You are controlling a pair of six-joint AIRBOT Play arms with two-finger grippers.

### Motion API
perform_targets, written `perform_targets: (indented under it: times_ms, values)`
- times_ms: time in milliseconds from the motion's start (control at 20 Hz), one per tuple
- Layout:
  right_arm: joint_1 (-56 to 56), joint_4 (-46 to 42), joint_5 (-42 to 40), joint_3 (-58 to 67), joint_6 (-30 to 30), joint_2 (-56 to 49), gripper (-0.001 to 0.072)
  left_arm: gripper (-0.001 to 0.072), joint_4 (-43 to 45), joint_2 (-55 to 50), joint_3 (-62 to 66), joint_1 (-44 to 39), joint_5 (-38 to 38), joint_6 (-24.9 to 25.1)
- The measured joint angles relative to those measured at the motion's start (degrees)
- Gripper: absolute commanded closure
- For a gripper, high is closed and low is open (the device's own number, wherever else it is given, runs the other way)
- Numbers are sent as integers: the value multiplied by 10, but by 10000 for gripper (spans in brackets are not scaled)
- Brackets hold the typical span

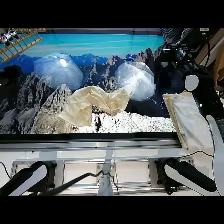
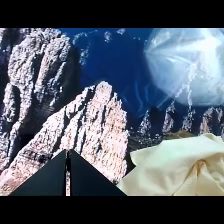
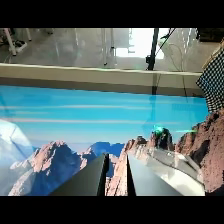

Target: Fold the clothes and pants, and hang the long-sleeved shirts on hangers.

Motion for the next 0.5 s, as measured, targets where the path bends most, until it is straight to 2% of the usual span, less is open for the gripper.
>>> perform_targets:
  times_ms: [500]
  values:
    - [0,0,0,0,0,0,548,691,0,0,0,0,4,0]
